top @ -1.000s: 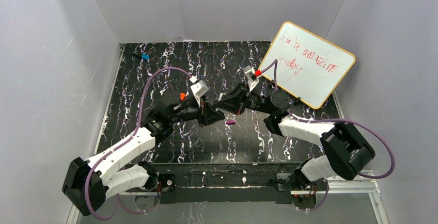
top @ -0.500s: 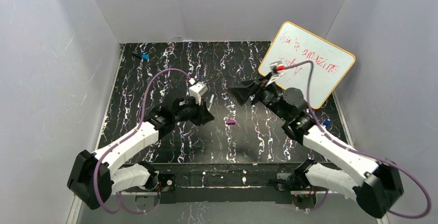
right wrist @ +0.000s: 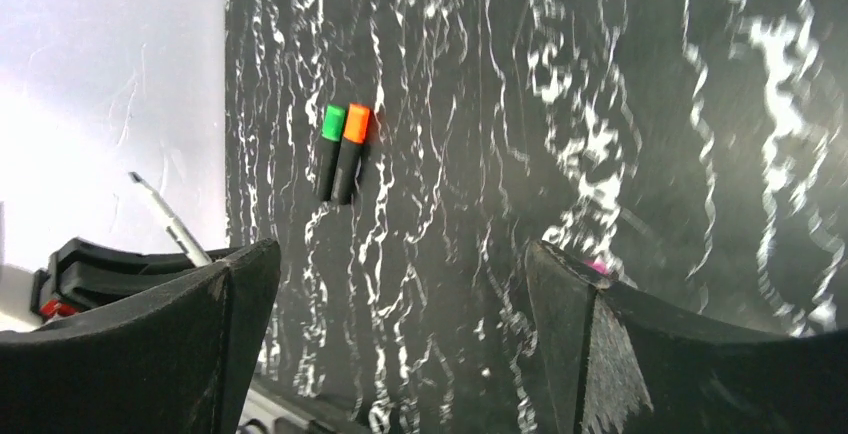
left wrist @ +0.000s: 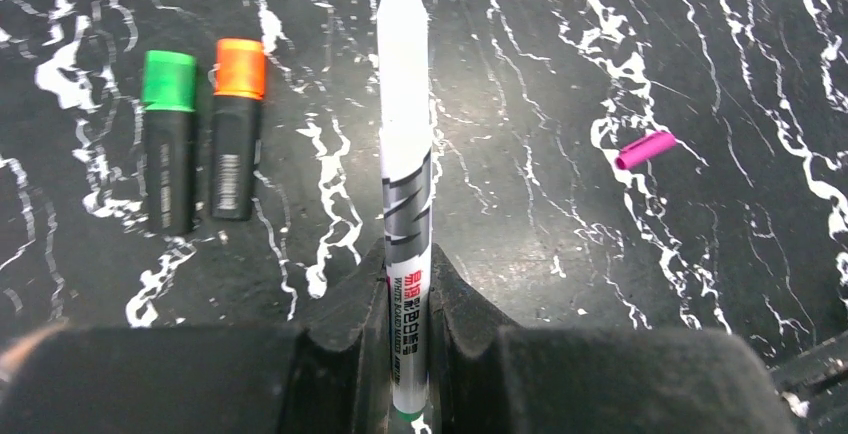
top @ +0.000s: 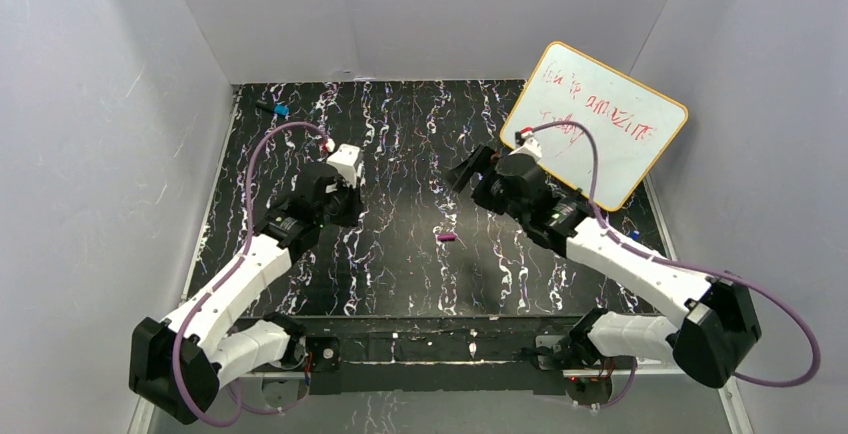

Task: Insert the pens into the pen caps

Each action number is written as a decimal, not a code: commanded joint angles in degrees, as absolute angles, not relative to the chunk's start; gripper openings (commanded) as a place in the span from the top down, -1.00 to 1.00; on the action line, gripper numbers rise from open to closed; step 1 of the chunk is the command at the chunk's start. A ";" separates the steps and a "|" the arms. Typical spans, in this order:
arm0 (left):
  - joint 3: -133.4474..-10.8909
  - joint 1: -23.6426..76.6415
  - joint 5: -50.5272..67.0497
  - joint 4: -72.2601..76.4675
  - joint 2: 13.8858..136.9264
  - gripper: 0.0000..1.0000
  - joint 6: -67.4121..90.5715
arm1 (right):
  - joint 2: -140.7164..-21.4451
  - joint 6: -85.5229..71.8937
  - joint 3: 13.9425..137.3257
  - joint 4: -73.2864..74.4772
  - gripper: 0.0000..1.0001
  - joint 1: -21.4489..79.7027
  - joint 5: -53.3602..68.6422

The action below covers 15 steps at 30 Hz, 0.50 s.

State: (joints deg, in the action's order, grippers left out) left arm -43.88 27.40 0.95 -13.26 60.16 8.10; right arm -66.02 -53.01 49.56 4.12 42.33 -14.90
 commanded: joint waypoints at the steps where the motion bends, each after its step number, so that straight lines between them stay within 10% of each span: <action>1: -42.84 26.08 -3.63 -15.89 57.35 1.00 7.53 | -70.07 -73.00 54.44 8.33 -0.98 47.48 -22.93; 8: -42.89 25.50 -3.32 -16.48 56.97 1.00 8.43 | -91.67 -104.73 81.97 48.03 -0.98 48.96 -25.80; 15: -42.63 25.44 -4.15 -16.91 55.23 1.00 8.53 | -94.33 -118.39 72.56 40.39 -0.67 46.76 -15.55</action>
